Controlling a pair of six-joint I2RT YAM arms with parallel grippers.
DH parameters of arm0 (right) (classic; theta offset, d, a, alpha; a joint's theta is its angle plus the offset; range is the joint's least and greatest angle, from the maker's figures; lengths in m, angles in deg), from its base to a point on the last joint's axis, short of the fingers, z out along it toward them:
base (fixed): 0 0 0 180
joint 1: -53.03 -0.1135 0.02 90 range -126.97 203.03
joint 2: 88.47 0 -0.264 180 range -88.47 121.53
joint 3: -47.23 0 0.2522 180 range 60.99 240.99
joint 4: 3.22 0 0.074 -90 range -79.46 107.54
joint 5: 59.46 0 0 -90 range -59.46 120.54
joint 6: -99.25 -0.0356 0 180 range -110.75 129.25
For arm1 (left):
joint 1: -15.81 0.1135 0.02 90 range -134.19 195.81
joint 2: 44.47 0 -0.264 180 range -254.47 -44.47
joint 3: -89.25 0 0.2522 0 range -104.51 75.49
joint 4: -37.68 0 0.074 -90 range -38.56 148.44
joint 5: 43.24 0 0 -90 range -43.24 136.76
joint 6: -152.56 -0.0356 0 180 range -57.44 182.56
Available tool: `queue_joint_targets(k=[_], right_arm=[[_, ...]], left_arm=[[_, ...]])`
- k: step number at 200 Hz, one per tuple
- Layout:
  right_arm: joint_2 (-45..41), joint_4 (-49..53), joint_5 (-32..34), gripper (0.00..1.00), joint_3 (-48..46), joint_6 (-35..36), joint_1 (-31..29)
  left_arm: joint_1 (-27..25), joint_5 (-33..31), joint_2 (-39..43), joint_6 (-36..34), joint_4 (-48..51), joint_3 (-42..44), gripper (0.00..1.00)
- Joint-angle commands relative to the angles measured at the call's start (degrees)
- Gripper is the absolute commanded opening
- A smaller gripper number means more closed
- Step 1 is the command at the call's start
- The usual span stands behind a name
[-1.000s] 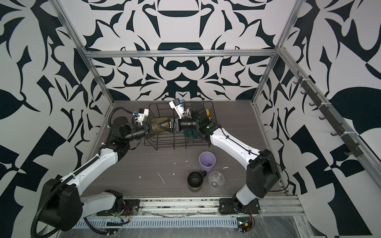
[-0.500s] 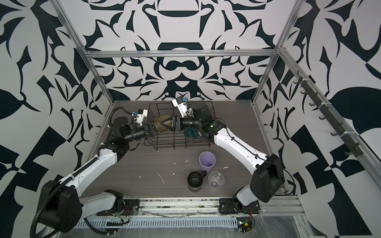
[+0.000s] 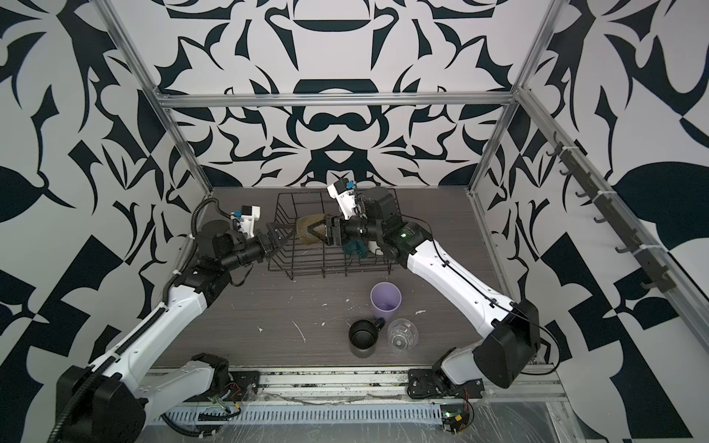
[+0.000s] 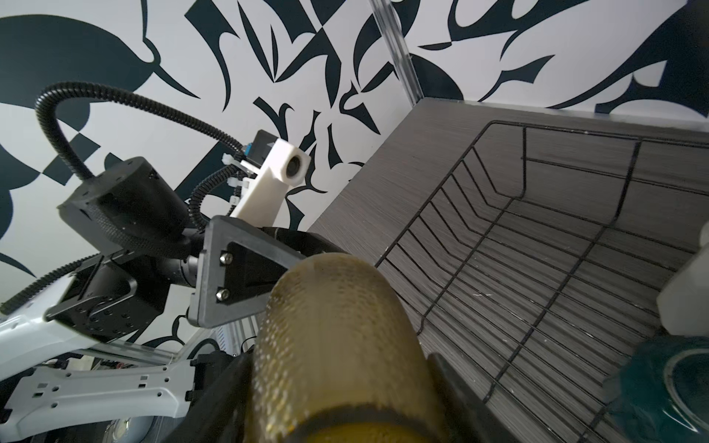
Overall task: Load the cups into the dish rack
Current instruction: 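Close the right gripper on the gold glass and open the left gripper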
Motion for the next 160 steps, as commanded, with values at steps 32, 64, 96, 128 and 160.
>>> queue_joint_targets(k=[32,64,96,128,160], right_arm=[[-0.89,5.49,7.02,0.00,5.33,5.05,0.28],[1.70,6.27,8.45,0.00,6.88,5.66,0.28],[5.68,9.83,12.73,0.00,10.28,8.09,0.28],[10.20,12.82,16.33,0.00,14.11,10.52,0.26],[15.94,16.22,19.38,0.00,19.52,12.81,0.19]], left_arm=[[1.40,-17.30,7.53,-8.72,14.48,-3.96,0.99],[1.48,-23.28,11.24,-11.57,17.51,-4.06,0.99],[1.60,-30.61,15.34,-15.51,21.79,-4.74,0.99],[1.55,-36.14,19.29,-17.83,23.38,-4.08,0.99],[1.56,-38.50,21.00,-18.74,24.38,-3.65,0.99]])
